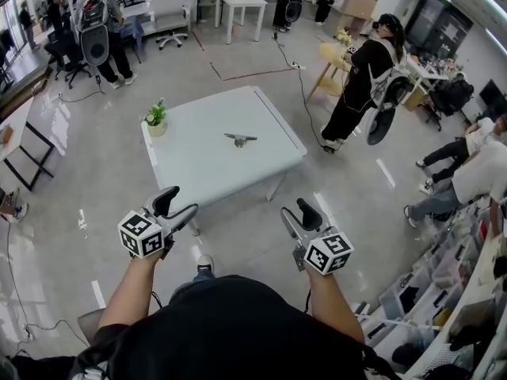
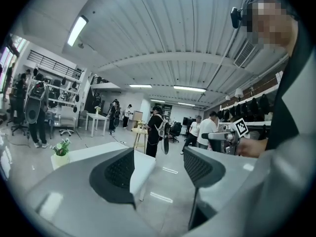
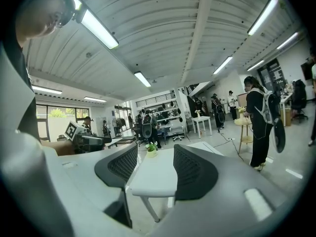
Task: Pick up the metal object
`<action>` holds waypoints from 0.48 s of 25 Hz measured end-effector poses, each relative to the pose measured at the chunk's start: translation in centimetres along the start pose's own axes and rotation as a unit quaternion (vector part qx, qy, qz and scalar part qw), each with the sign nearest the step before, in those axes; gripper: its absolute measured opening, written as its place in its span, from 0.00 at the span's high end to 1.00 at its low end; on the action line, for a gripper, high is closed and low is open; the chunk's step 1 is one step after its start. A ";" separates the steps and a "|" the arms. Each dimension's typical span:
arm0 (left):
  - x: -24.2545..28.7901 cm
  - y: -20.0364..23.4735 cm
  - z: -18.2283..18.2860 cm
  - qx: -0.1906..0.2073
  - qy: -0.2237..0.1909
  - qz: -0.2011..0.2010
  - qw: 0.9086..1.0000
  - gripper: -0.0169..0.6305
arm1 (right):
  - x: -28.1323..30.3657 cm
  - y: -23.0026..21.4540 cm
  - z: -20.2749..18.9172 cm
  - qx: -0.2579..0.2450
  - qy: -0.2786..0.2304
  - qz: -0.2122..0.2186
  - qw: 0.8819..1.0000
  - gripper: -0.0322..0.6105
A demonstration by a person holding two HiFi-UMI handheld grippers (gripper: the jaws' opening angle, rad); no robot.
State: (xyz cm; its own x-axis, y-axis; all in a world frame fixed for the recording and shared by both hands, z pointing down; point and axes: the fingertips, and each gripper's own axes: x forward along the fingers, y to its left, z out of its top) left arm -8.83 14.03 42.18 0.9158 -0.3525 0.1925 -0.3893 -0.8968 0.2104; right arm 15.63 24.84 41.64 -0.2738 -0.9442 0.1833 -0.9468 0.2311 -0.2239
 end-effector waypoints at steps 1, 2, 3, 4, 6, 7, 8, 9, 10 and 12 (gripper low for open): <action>0.1 0.5 0.0 -0.001 0.001 -0.001 1.000 0.51 | 0.6 0.1 0.1 0.001 0.001 0.000 1.000 0.55; 0.1 1.1 0.1 -0.003 0.001 -0.002 1.000 0.51 | 1.2 0.1 0.2 0.001 0.001 0.000 1.000 0.55; 0.2 1.7 0.2 -0.006 0.001 -0.005 1.000 0.51 | 1.9 0.2 0.2 0.001 0.001 0.001 1.000 0.55; 0.2 2.3 0.4 -0.010 0.000 -0.007 1.000 0.51 | 2.6 0.4 0.3 0.001 0.002 0.001 1.000 0.55; 0.2 3.4 0.7 -0.014 -0.004 -0.010 1.000 0.51 | 3.8 0.5 0.5 0.000 0.002 0.001 1.000 0.55; 0.3 3.9 0.8 -0.014 -0.004 -0.011 1.000 0.51 | 4.3 0.5 0.7 0.000 0.001 0.000 1.000 0.55; 0.3 4.6 1.0 -0.013 -0.004 -0.012 1.000 0.51 | 4.9 0.5 0.9 -0.001 0.000 -0.001 1.000 0.55; 0.4 5.2 1.2 -0.013 -0.004 -0.013 1.000 0.51 | 5.4 0.5 1.2 -0.001 0.000 -0.003 1.000 0.55; 0.5 5.9 1.4 -0.014 -0.003 -0.014 1.000 0.51 | 6.0 0.5 1.4 -0.002 0.000 -0.004 1.000 0.55; 0.7 7.3 1.6 -0.016 -0.002 -0.016 1.000 0.51 | 7.1 0.5 1.7 -0.003 0.002 -0.007 1.000 0.55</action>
State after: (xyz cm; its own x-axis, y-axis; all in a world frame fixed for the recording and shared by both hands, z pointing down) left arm -10.83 6.82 42.32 0.9280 -0.3256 0.1813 -0.3633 -0.8986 0.2461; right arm 13.54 17.84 41.25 -0.2605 -0.9465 0.1907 -0.9516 0.2183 -0.2162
